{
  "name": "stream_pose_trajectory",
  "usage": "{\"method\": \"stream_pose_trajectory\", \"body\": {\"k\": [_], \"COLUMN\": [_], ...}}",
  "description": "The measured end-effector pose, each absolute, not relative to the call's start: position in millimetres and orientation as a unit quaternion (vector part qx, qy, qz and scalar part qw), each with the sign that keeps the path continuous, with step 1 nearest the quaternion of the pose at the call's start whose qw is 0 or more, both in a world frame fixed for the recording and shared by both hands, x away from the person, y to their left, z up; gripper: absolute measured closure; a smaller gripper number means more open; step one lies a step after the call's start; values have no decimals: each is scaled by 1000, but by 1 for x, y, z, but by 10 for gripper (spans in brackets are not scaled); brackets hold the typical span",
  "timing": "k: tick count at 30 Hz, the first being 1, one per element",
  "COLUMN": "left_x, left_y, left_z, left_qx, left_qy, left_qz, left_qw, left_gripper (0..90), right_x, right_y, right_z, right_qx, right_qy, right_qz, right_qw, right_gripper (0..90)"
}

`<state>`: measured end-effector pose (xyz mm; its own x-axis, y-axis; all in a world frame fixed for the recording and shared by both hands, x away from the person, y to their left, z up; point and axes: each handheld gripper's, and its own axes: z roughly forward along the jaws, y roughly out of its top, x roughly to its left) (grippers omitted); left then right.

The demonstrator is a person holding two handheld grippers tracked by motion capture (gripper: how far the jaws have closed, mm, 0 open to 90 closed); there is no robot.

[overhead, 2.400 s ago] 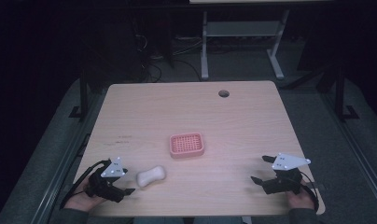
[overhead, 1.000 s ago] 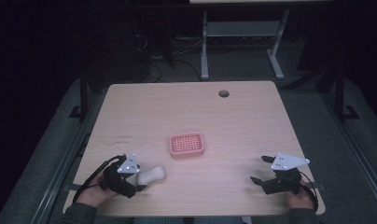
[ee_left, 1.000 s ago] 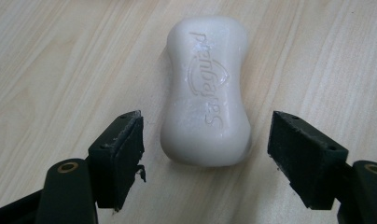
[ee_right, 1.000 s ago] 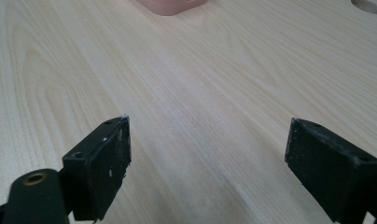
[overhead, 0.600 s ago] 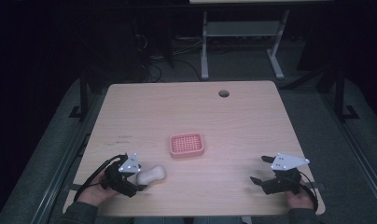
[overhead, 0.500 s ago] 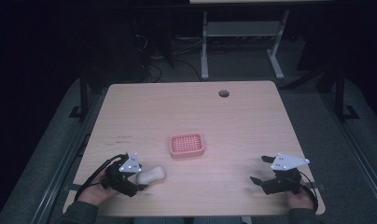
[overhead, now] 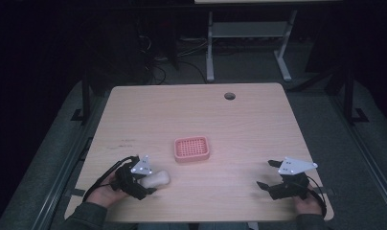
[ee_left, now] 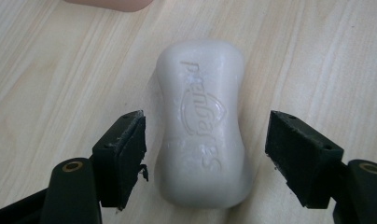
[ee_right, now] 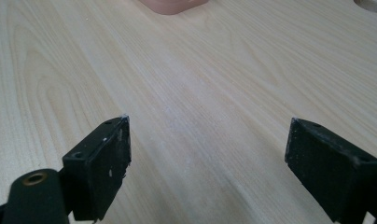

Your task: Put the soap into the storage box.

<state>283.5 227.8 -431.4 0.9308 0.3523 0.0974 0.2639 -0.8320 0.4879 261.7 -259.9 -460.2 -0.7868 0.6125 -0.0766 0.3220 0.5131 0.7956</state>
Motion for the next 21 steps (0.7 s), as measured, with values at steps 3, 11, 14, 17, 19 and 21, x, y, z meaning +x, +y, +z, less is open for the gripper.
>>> {"method": "stream_pose_trajectory", "body": {"k": [3, 11, 14, 17, 19, 21], "left_x": [286, 293, 294, 296, 296, 298], "left_y": [224, 220, 218, 217, 216, 215], "left_z": [-433, -436, -436, -438, -439, -440], "left_qx": [954, 957, 958, 959, 960, 960], "left_qy": [163, 163, 164, 163, 165, 166], "left_qz": [90, 74, 69, 63, 54, 51], "left_qw": [236, 229, 226, 222, 220, 218], "left_gripper": [278, 331, 342, 365, 388, 397], "right_x": [262, 262, 261, 261, 261, 261], "right_y": [-260, -260, -260, -260, -260, -260], "right_z": [-460, -460, -460, -460, -460, -459], "right_qx": [273, 271, 272, 272, 272, 271], "right_qy": [852, 853, 852, 852, 852, 852], "right_qz": [409, 408, 409, 410, 410, 409], "right_qw": [180, 181, 179, 179, 180, 181], "right_gripper": [136, 136, 136, 136, 136, 136]}}
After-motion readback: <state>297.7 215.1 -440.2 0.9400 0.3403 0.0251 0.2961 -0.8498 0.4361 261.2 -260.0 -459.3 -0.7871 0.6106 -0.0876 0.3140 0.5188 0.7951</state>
